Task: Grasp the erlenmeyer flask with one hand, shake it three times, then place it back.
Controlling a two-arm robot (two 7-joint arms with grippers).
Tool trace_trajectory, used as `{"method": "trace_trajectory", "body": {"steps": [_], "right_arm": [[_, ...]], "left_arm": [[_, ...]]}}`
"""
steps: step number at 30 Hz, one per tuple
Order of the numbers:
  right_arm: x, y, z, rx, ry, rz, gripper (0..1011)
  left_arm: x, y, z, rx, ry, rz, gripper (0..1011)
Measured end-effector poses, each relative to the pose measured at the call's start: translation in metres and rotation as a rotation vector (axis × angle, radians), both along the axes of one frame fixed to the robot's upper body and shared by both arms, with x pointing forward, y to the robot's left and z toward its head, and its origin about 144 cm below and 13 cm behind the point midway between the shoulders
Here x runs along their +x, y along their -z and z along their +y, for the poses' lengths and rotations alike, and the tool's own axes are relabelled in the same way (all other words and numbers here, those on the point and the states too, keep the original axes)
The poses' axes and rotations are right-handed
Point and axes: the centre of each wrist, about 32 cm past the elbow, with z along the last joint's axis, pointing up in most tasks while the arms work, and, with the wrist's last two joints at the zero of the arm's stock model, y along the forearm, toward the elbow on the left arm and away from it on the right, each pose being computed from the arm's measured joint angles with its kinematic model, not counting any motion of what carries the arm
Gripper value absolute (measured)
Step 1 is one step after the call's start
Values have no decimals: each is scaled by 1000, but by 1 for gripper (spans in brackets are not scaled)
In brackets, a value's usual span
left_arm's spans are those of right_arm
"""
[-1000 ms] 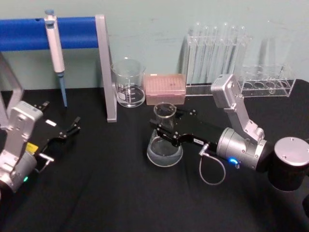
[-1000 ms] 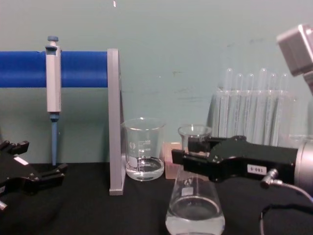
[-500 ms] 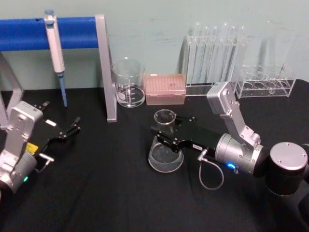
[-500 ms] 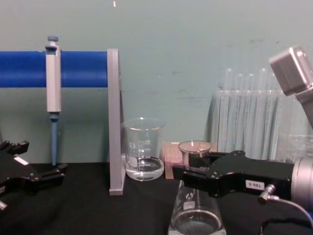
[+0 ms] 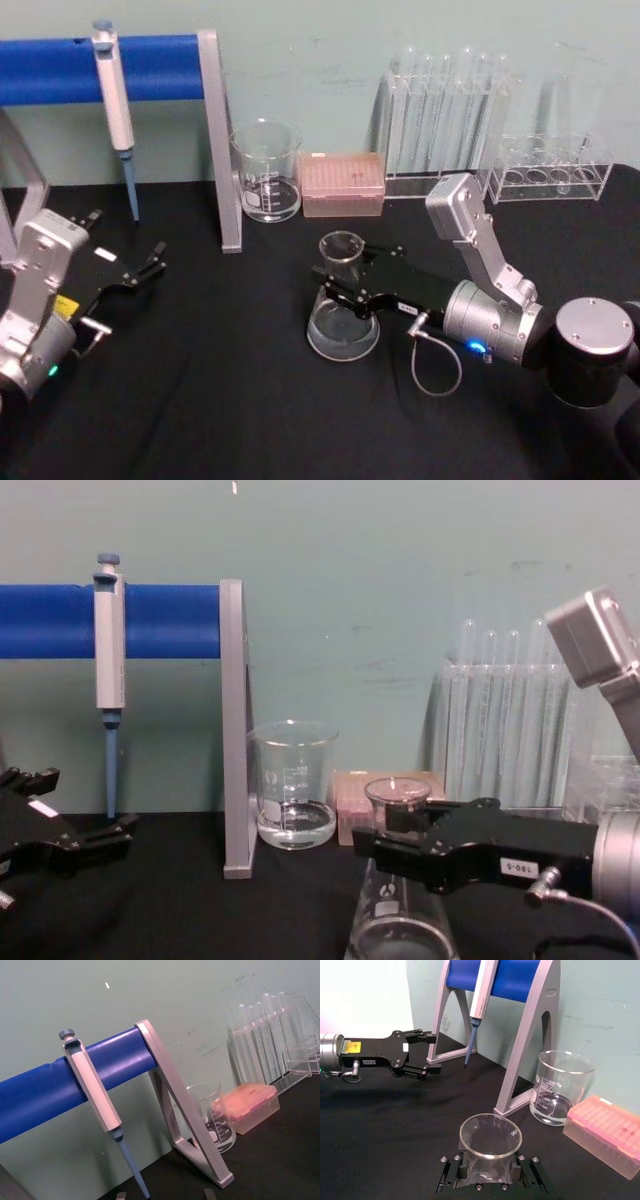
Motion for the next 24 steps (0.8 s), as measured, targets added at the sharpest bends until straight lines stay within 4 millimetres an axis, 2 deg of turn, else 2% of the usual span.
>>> {"method": "trace_trajectory", "body": {"steps": [24], "right_arm": [[0,1,1,-10,5,2,457]], "left_arm": [[0,0,0,0,0,0,1001]]}}
